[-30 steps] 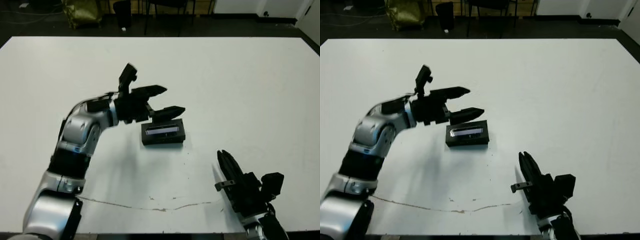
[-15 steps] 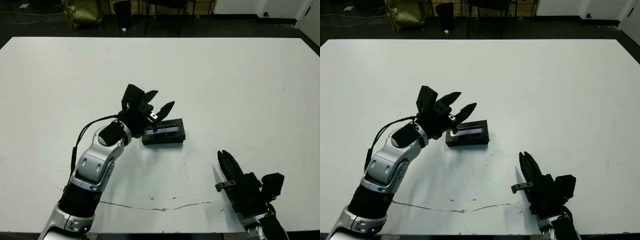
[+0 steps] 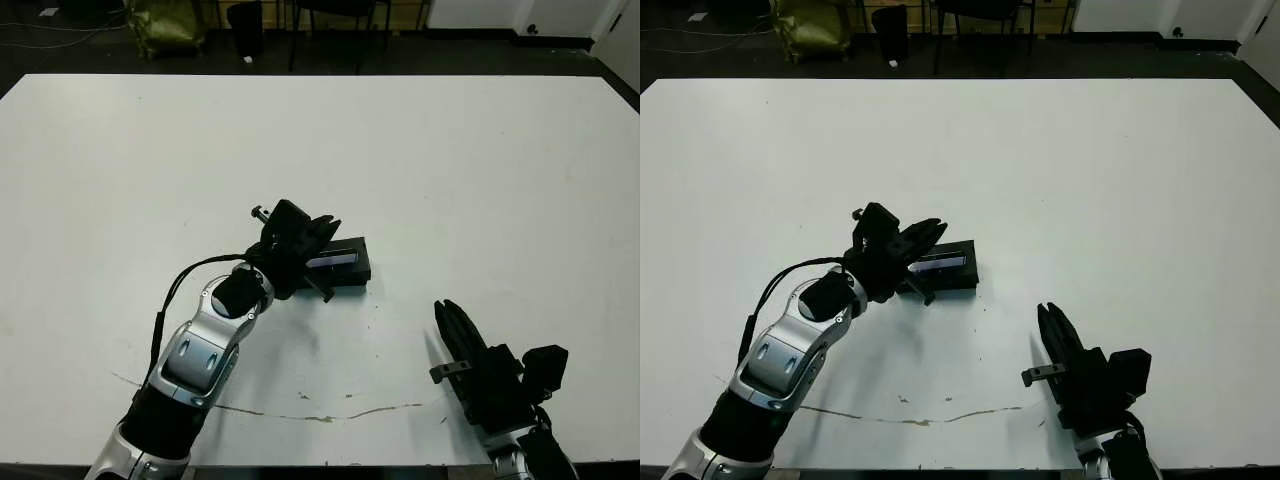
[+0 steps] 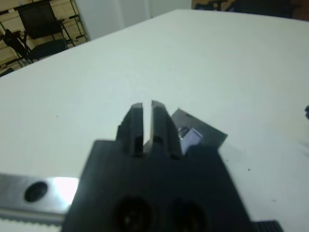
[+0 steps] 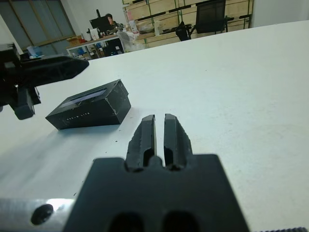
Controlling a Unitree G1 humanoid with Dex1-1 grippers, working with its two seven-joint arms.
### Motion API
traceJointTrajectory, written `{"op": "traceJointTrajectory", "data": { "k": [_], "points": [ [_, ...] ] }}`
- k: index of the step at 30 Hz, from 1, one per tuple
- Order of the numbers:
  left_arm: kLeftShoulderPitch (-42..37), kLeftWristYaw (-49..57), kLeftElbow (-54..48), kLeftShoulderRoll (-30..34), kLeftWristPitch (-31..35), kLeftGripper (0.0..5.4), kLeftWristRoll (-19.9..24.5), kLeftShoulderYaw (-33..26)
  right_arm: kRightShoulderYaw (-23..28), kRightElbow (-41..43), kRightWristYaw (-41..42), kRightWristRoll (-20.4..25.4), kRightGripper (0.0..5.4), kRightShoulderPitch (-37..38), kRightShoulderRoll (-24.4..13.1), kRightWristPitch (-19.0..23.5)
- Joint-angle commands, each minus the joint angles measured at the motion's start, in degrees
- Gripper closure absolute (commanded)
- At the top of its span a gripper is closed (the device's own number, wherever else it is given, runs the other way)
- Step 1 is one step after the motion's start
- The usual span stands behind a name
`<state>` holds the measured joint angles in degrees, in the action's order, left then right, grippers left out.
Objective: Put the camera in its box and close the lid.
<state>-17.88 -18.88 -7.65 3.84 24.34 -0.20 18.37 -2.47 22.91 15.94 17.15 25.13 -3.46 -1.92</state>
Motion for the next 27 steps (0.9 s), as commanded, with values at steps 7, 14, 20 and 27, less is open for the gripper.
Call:
{"op": "traceJointTrajectory", "data": {
  "k": [7,14,20,27],
  "points": [
    [1.69,1.7,1.94,-0.89,3.33,5.38,-1.23,1.25,0.04,0.4,-0.54,0.11,5.4,2.12,-0.52,1.34],
    [1.76,2.76,2.92,-1.76,5.89,5.38,-2.14,2.31,0.16,0.31,-0.28,0.7,5.4,2.28,-0.42,1.33],
    [1.77,2.96,3.86,-2.9,7.06,5.38,-1.89,3.18,0.35,-0.64,0.48,1.6,5.4,2.26,-0.23,0.57],
    [0.93,3.74,4.49,-3.85,8.76,5.38,-2.95,4.63,0.14,-0.94,0.26,0.89,5.4,2.44,-0.23,-0.31]
  ]
}}
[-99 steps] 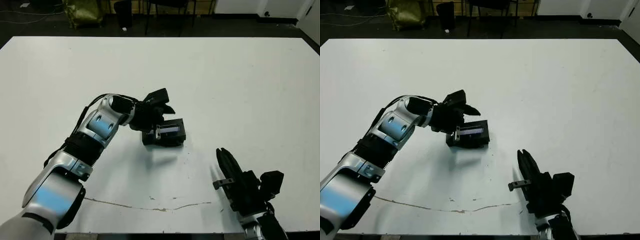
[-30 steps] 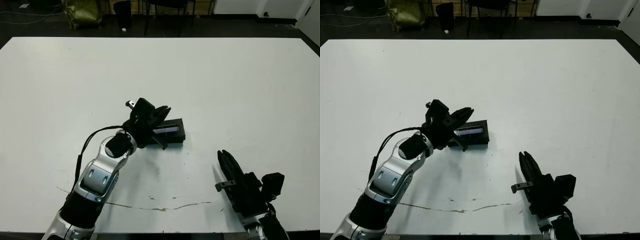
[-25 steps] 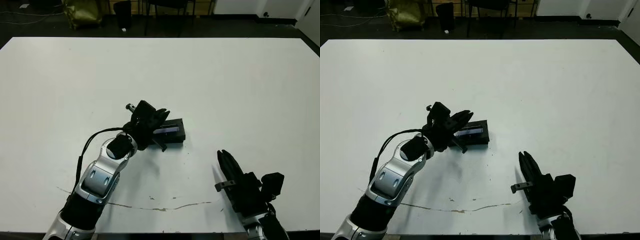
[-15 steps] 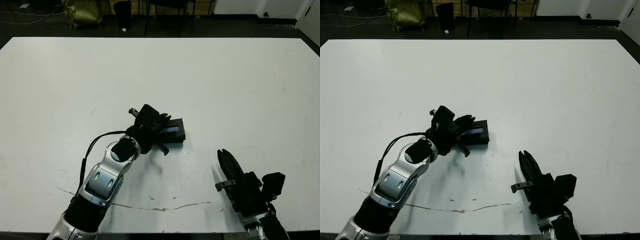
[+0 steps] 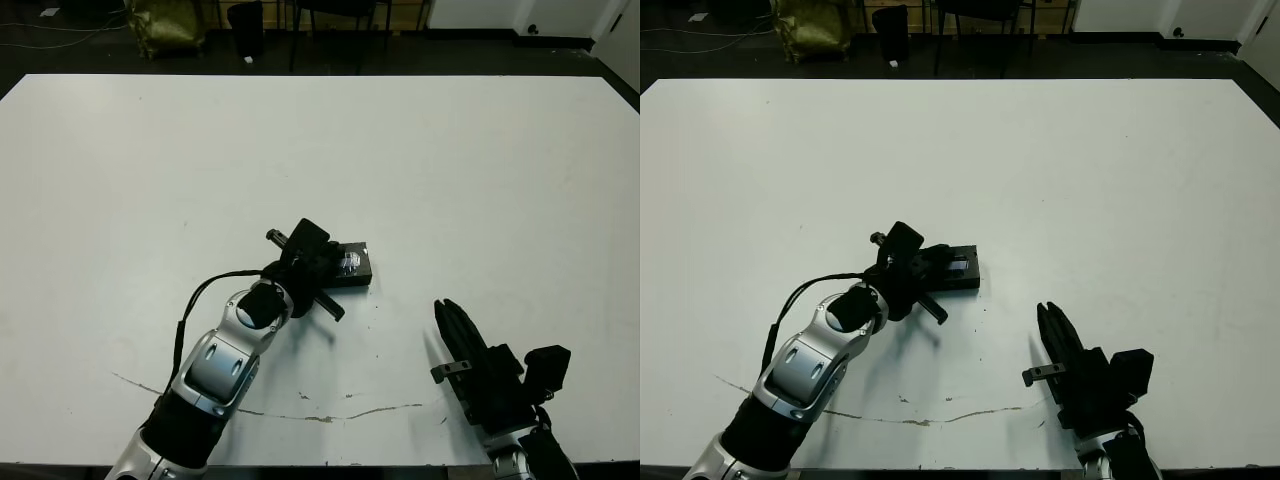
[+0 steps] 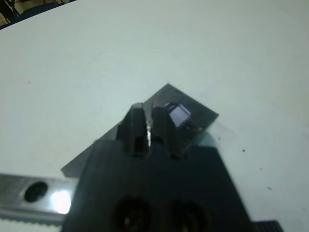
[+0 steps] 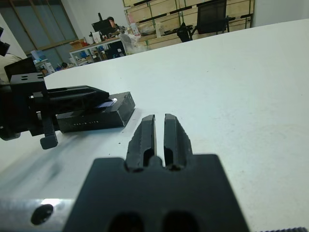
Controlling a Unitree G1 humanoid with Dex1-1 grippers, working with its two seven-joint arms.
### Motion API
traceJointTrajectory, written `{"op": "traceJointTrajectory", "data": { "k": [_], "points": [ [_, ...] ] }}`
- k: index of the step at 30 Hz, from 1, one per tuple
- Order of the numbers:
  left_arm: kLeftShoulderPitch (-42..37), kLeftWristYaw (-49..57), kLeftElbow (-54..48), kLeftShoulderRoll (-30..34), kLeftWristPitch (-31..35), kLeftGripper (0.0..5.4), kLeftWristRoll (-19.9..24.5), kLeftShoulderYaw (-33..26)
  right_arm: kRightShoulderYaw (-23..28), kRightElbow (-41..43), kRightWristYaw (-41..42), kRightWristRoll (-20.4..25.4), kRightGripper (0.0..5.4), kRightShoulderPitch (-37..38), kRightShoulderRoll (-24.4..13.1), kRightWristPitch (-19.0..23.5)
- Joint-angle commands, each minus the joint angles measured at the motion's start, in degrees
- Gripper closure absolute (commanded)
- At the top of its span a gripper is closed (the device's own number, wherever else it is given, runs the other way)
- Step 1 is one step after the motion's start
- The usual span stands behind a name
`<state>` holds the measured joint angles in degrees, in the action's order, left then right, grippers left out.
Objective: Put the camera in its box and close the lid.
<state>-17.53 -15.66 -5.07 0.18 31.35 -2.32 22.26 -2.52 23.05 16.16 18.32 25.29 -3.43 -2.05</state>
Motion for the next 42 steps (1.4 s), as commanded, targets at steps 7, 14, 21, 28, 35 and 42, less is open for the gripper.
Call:
{"op": "traceJointTrajectory", "data": {
  "k": [7,14,21,28,35,42],
  "points": [
    [-0.4,1.84,5.44,-1.85,1.33,5.38,-1.93,1.47,0.13,-1.14,0.0,0.17,5.4,2.29,-0.25,0.06],
    [-1.48,2.38,9.0,-3.14,3.72,5.38,-1.73,-0.06,0.25,-1.24,-0.15,-0.36,5.4,2.28,-0.14,-0.58],
    [-0.52,1.81,12.1,-2.02,2.0,5.38,-0.05,-3.33,0.31,-0.06,-1.27,-0.4,5.4,2.18,-0.52,1.6],
    [0.06,1.33,14.33,-0.95,2.46,5.38,0.9,-5.89,0.56,0.18,-0.92,0.35,5.4,1.7,-0.65,2.22],
    [3.83,-1.09,6.52,1.06,1.54,5.38,3.0,-7.03,0.55,0.29,-1.18,-0.23,5.4,1.12,-0.69,2.13],
    [9.21,-1.75,-10.18,1.99,-1.1,5.38,8.43,-12.28,0.99,0.96,-1.92,-0.26,5.4,0.21,-0.47,2.16]
  ]
}}
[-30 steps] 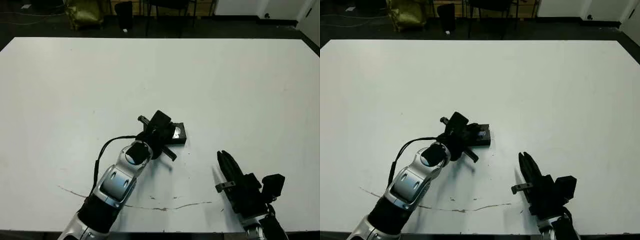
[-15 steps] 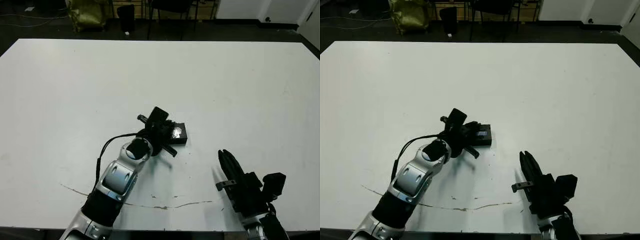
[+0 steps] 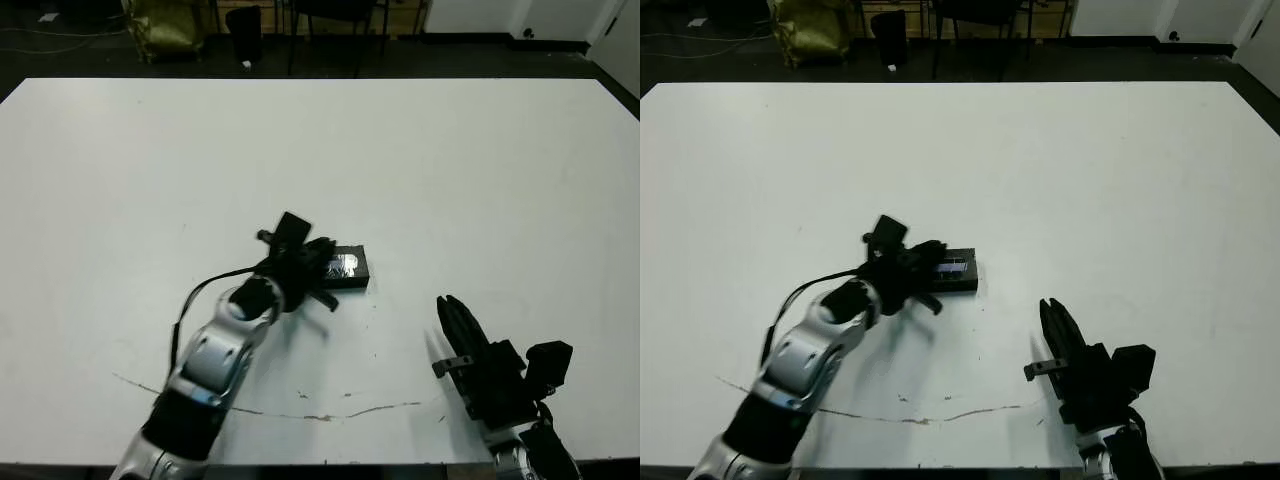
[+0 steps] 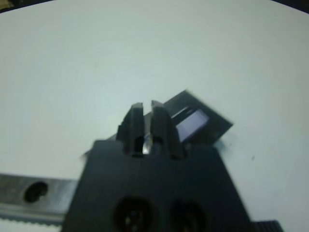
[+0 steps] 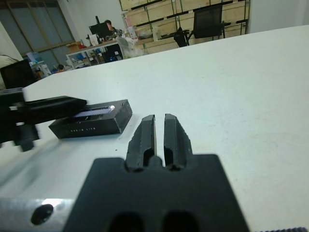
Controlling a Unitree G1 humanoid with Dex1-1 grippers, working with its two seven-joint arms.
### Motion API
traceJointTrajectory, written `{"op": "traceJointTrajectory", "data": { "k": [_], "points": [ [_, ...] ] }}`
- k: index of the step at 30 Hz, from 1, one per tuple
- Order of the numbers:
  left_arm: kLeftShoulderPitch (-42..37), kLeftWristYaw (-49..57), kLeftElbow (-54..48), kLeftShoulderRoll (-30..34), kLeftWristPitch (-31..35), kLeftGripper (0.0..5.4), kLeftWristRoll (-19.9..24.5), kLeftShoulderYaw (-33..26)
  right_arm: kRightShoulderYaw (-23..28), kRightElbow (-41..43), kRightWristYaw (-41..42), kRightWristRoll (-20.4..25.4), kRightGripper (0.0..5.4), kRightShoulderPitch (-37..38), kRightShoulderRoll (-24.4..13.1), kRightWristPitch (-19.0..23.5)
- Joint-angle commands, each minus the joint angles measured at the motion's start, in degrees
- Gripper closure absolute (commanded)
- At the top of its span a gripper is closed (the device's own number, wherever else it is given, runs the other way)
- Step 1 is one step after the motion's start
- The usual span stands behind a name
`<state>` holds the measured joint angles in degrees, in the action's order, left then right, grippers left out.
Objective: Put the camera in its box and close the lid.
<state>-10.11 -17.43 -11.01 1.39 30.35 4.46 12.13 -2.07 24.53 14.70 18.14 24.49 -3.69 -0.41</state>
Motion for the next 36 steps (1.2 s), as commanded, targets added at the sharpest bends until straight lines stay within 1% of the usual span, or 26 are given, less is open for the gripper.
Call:
{"op": "traceJointTrajectory", "data": {
  "k": [1,4,6,7,8,13,15,16,20,22,24,28,30,33,36],
  "points": [
    [2.05,0.01,-5.97,1.22,-0.55,5.38,2.36,-3.29,0.6,-0.15,-0.79,-0.05,5.4,0.89,-0.12,0.94],
    [2.36,0.26,-9.48,2.69,-1.65,5.38,4.01,-6.63,0.7,0.06,-1.49,-0.56,5.4,0.35,0.26,0.11],
    [2.68,0.88,-11.39,3.34,-2.51,5.38,5.3,-9.7,1.01,0.45,-1.76,0.43,5.4,-0.66,0.39,0.65],
    [2.86,1.19,-12.05,3.74,-3.11,5.38,5.56,-10.96,1.2,0.08,-1.36,0.51,5.4,-1.34,0.31,-0.22],
    [3.19,1.56,-12.65,3.92,-3.84,5.38,6.13,-12.52,1.45,0.28,-1.29,0.7,5.4,-1.99,0.12,-0.07],
    [6.04,3.98,-12.07,2.88,-11.75,5.38,8.52,-19.53,2.32,3.54,-4.25,-0.34,5.4,-4.54,-0.46,4.44],
    [7.9,6.0,-10.57,1.7,-17.48,5.38,7.51,-21.1,2.31,5.12,-5.83,-1.37,5.4,-5.26,-0.73,6.78],
    [8.88,7.13,-9.23,1.28,-21.1,5.38,6.25,-21.44,2.3,5.63,-6.42,-1.49,5.4,-5.66,-0.63,7.65],
    [12.36,11.18,-3.23,0.24,-32.61,5.38,1.84,-22.33,2.73,4.27,-6.81,-1.35,5.4,-8.11,-0.43,8.13],
    [14.1,12.7,-0.97,-0.55,-36.6,5.38,0.78,-22.29,3.37,2.07,-5.57,-0.51,5.4,-9.82,-0.53,6.58],
    [16.51,14.37,0.03,-1.81,-39.04,5.38,0.07,-21.73,3.98,0.32,-5.0,0.09,5.4,-11.44,-0.31,5.72],
    [20.74,16.06,1.76,-4.41,-45.14,5.38,-0.2,-20.69,4.12,-0.67,-6.68,-1.23,5.4,-13.55,0.28,6.57],
    [21.81,16.78,1.88,-5.05,-47.17,5.38,-0.79,-20.37,3.99,-1.02,-7.84,-2.3,5.4,-14.29,0.55,7.05],
    [22.81,18.41,-0.27,-5.78,-46.61,5.38,-1.63,-19.7,3.82,-1.38,-8.77,-3.44,5.4,-15.18,0.71,7.31],
    [22.96,17.7,-0.83,-4.41,-46.96,5.38,-2.34,-19.35,3.61,-1.92,-8.85,-4.31,5.4,-15.85,0.9,6.32]
  ]
}}
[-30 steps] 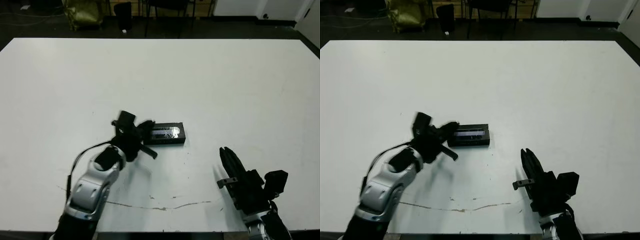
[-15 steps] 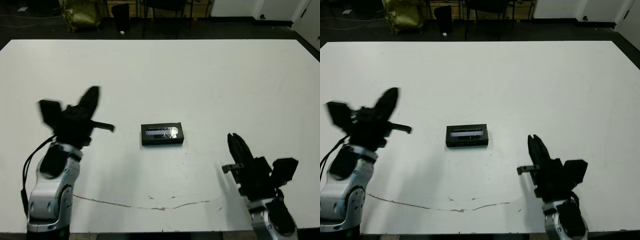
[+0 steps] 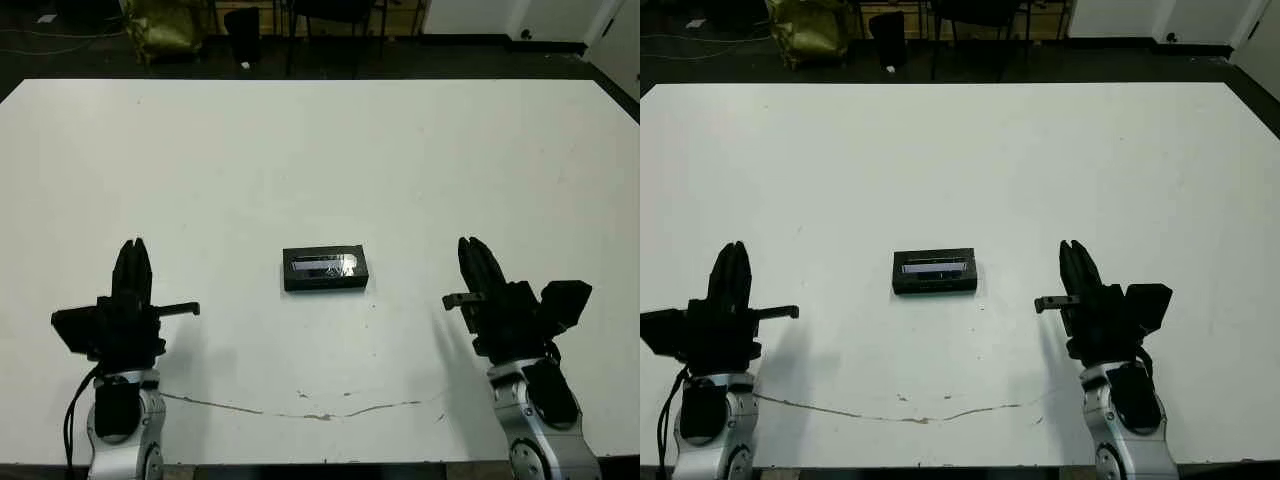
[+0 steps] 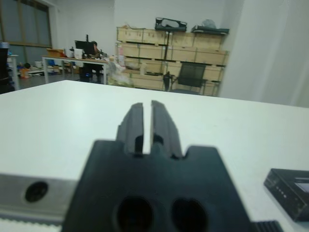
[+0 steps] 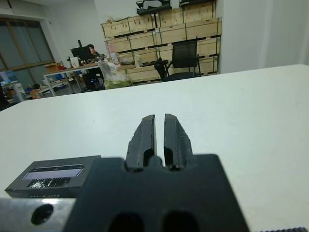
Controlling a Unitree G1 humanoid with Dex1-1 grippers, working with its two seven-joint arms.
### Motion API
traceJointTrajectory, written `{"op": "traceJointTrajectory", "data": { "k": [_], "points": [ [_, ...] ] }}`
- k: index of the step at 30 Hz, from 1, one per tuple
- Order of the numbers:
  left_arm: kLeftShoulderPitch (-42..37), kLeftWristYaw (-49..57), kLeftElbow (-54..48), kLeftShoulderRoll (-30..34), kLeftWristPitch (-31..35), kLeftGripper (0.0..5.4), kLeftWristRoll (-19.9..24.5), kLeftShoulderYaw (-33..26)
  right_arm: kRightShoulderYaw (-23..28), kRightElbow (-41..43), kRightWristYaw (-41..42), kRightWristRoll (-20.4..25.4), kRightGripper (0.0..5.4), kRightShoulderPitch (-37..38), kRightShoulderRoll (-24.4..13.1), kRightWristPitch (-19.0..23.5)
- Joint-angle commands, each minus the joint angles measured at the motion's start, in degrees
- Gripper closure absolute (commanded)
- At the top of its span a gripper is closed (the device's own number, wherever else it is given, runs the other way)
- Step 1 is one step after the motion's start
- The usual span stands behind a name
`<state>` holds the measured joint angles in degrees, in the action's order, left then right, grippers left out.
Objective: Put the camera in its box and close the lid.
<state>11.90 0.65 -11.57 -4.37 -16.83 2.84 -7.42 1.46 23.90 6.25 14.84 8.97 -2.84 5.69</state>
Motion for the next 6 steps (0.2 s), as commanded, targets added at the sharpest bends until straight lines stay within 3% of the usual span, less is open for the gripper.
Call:
{"op": "traceJointTrajectory", "data": {
  "k": [1,6],
  "points": [
    [0.84,-0.73,-0.39,1.76,0.39,5.38,-0.67,0.27,0.0,-1.54,-0.31,-1.22,5.4,-0.47,0.1,-0.23],
    [-0.18,-2.19,-1.11,3.21,2.17,5.38,0.19,0.58,-0.6,-2.43,0.11,-1.88,5.4,-0.4,0.48,-1.53]
  ]
}}
